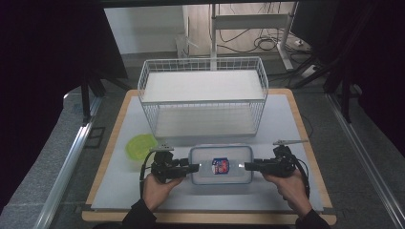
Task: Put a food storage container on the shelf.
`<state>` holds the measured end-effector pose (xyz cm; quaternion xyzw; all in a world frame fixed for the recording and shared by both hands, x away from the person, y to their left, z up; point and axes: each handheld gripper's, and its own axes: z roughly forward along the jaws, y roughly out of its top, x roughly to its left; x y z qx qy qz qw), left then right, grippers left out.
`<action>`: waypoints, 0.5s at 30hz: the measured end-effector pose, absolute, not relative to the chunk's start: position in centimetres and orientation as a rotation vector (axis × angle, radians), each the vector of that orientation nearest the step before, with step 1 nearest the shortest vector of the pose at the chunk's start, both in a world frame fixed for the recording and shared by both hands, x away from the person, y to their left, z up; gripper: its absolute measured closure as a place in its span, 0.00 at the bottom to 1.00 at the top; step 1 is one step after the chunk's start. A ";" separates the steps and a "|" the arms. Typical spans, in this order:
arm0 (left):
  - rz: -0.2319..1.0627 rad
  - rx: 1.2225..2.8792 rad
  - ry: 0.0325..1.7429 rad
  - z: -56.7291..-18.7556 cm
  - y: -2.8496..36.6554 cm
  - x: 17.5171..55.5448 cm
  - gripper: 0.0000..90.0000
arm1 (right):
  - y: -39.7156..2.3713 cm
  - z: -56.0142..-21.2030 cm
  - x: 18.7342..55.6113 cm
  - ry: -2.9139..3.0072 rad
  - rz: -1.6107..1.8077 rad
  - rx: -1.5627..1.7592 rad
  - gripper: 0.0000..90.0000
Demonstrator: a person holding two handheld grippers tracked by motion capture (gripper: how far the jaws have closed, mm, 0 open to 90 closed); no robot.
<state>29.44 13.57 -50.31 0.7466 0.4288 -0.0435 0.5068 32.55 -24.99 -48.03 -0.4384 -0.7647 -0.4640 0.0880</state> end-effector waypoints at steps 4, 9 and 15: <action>-0.092 1.792 1.023 -49.6 13.8 29.6 0.53 | -24.9 -47.5 32.6 -2.282 -1.410 -1.306 0.58; -0.045 1.793 0.998 -47.8 14.2 30.0 0.53 | -24.7 -46.2 32.9 -2.284 -1.472 -1.284 0.58; -0.005 1.795 0.985 -45.8 14.7 30.5 0.53 | -24.1 -44.9 33.6 -2.274 -1.518 -1.262 0.58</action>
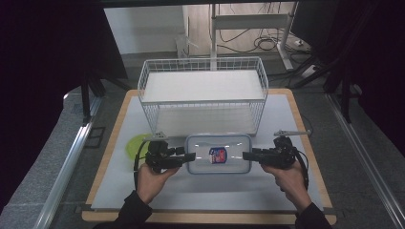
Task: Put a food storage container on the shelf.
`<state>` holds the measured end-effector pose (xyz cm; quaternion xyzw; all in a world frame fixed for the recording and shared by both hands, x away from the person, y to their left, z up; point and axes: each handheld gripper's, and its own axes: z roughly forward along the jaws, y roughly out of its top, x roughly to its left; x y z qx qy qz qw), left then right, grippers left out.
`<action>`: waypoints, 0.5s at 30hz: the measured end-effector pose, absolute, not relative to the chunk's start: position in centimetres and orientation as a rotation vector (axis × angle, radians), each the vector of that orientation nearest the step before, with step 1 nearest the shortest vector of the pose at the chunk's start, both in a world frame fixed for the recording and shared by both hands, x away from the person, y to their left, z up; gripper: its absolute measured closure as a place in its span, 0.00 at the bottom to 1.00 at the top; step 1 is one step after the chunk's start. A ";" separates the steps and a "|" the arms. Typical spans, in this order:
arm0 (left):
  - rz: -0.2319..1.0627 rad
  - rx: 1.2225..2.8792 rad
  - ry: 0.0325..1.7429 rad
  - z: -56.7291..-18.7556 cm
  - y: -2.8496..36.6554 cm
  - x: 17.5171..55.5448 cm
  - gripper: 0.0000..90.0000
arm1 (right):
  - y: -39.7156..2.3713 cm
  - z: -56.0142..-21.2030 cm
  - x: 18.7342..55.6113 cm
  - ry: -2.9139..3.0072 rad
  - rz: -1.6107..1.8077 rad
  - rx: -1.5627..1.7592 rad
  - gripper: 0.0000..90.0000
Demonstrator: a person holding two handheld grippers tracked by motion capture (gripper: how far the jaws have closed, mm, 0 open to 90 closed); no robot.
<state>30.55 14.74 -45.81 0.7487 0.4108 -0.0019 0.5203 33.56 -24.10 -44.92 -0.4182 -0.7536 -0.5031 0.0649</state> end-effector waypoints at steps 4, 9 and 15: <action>0.014 1.796 0.978 -44.5 14.9 31.1 0.53 | -23.9 -44.0 34.0 -2.267 -1.550 -1.257 0.58; 0.043 1.791 0.971 -42.4 15.3 31.9 0.53 | -23.5 -42.2 35.0 -2.261 -1.595 -1.244 0.58; 0.055 1.777 0.973 -40.5 16.0 32.7 0.53 | -22.8 -40.2 36.2 -2.252 -1.613 -1.232 0.58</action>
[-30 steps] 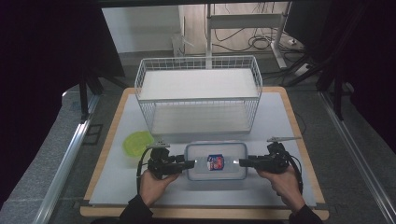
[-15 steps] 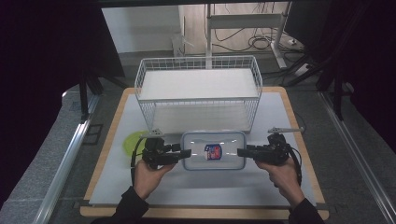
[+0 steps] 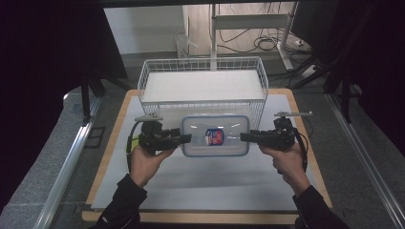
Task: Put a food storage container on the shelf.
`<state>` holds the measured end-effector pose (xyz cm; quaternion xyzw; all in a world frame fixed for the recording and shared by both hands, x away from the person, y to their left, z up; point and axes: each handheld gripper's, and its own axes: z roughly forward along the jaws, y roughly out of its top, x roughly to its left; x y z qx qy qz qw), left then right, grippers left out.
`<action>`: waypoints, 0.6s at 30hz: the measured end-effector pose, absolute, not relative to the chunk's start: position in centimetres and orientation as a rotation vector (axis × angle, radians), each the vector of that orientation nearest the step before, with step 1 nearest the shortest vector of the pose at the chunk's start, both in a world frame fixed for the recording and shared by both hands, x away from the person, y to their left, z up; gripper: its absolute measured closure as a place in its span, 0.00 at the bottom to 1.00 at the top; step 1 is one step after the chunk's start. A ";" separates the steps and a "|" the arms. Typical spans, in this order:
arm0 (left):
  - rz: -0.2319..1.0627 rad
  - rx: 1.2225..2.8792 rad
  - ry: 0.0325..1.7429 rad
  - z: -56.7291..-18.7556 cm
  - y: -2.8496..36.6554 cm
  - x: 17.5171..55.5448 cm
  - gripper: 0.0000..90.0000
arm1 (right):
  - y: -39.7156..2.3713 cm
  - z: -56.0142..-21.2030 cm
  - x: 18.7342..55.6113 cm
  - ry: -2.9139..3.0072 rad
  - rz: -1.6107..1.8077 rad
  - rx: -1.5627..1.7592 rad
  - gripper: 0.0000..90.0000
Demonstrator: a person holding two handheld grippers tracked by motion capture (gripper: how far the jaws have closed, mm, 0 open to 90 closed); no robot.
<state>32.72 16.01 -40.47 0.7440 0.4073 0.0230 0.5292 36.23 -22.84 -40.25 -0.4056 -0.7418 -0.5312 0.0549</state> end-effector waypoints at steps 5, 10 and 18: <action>0.070 1.756 0.968 -38.5 17.0 33.3 0.53 | -21.9 -37.8 37.2 -2.278 -1.643 -1.211 0.58; 0.088 1.738 0.962 -36.9 17.7 33.8 0.53 | -21.2 -36.0 37.9 -2.295 -1.667 -1.190 0.58; 0.099 1.713 0.951 -34.0 19.3 35.9 0.53 | -19.6 -32.8 39.8 -2.310 -1.701 -1.178 0.58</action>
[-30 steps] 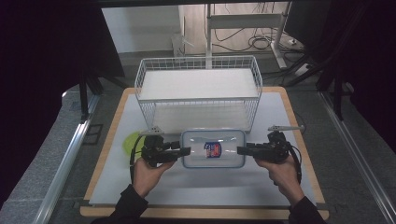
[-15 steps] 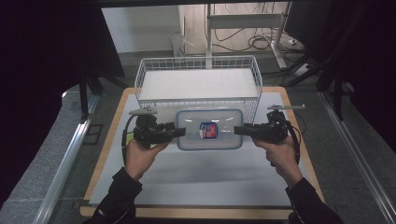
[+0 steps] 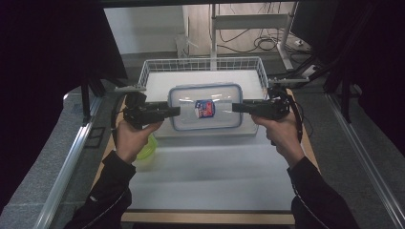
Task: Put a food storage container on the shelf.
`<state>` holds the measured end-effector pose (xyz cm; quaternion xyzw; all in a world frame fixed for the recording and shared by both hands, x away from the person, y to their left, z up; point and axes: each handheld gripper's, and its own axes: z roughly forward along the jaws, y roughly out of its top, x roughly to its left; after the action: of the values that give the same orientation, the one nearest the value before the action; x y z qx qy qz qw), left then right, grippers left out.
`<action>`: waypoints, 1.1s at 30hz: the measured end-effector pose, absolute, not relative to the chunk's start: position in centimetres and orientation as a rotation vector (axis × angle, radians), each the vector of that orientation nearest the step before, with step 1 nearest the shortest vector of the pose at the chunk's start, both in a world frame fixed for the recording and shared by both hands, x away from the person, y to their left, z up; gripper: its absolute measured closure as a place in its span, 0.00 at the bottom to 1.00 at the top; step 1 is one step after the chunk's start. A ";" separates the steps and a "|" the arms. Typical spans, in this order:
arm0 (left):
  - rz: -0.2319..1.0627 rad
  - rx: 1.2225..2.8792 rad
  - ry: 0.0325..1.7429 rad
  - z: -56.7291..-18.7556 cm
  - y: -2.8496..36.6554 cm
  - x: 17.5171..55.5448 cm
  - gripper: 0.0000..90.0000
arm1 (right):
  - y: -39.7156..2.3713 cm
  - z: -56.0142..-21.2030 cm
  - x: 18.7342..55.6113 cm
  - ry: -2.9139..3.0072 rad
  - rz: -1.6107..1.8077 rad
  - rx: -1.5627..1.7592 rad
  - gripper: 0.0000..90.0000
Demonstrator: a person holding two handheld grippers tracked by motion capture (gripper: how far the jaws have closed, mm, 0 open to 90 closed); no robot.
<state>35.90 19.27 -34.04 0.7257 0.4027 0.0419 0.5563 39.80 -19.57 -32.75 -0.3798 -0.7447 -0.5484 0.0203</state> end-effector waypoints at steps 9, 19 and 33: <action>0.106 1.699 0.944 -31.6 20.3 38.8 0.54 | -18.6 -30.7 42.5 -2.282 -1.733 -1.187 0.58; 0.083 1.653 0.948 -31.5 21.1 41.8 0.54 | -17.9 -29.7 45.1 -2.272 -1.745 -1.215 0.58; 0.065 1.610 0.974 -32.4 21.4 43.8 0.54 | -17.7 -30.7 47.5 -2.215 -1.730 -1.254 0.58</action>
<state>43.76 21.37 -32.41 0.6912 0.4180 0.0280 0.5888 47.54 -17.67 -30.69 -0.4072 -0.7193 -0.5619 0.0319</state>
